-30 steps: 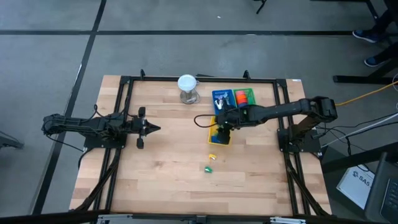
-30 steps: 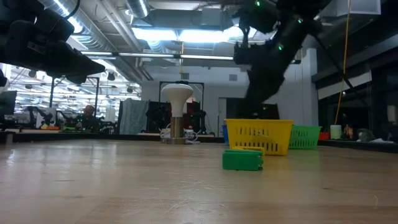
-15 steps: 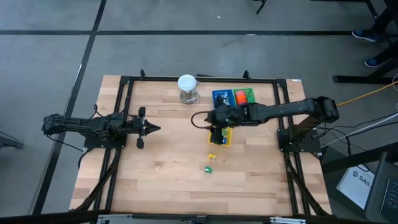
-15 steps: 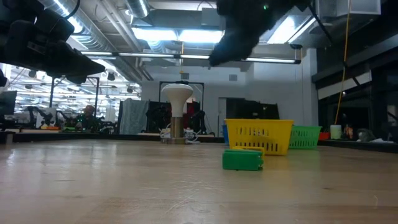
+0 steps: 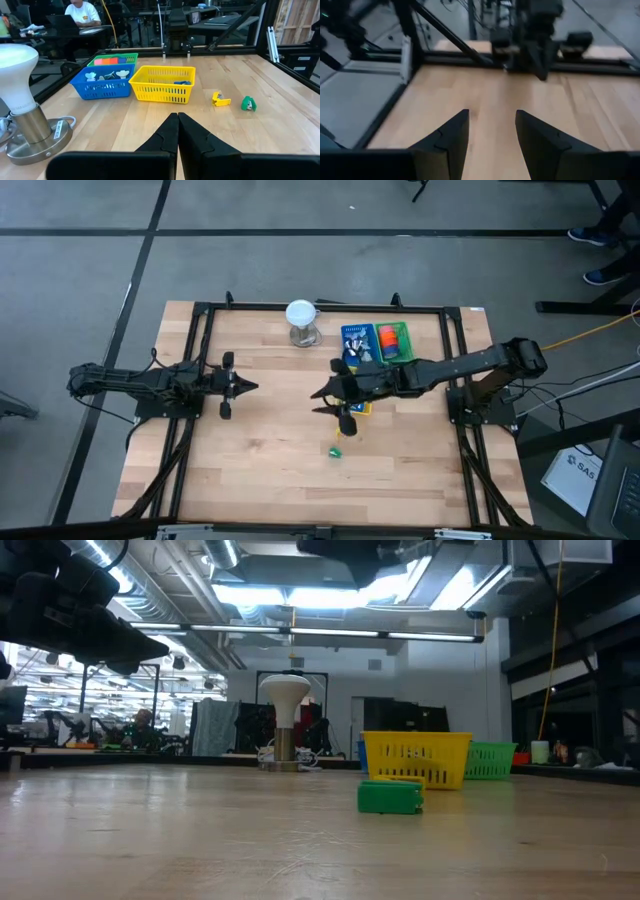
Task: Pick and place Stapler, Stapler remover, tape
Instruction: Put the yellow stapler into the yellow bin
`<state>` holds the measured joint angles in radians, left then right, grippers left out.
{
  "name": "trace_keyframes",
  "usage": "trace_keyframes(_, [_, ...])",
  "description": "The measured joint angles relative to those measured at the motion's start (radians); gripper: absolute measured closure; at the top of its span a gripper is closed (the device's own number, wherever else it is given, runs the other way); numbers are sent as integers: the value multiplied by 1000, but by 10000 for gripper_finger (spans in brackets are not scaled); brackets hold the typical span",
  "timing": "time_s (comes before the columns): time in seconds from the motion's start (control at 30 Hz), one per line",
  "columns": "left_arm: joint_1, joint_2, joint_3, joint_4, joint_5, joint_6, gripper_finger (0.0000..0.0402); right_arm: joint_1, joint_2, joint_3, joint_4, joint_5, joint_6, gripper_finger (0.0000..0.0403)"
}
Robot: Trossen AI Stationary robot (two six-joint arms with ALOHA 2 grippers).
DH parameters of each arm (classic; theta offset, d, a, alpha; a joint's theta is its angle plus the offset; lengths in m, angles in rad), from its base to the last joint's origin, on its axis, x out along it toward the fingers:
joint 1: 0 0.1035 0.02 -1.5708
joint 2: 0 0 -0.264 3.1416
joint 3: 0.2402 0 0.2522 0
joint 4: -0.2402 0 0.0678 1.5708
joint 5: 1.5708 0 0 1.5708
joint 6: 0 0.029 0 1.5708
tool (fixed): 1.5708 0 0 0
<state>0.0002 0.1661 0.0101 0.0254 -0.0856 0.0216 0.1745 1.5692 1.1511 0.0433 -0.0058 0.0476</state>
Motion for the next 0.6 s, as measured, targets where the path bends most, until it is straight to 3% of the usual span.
trace_keyframes(0.4, [0,0,0,0,0,0,400,102,9,-1,7,-31,31,237])
trace_keyframes(0.6, [0,0,0,0,0,0,400,150,62,-1,40,-190,46,238])
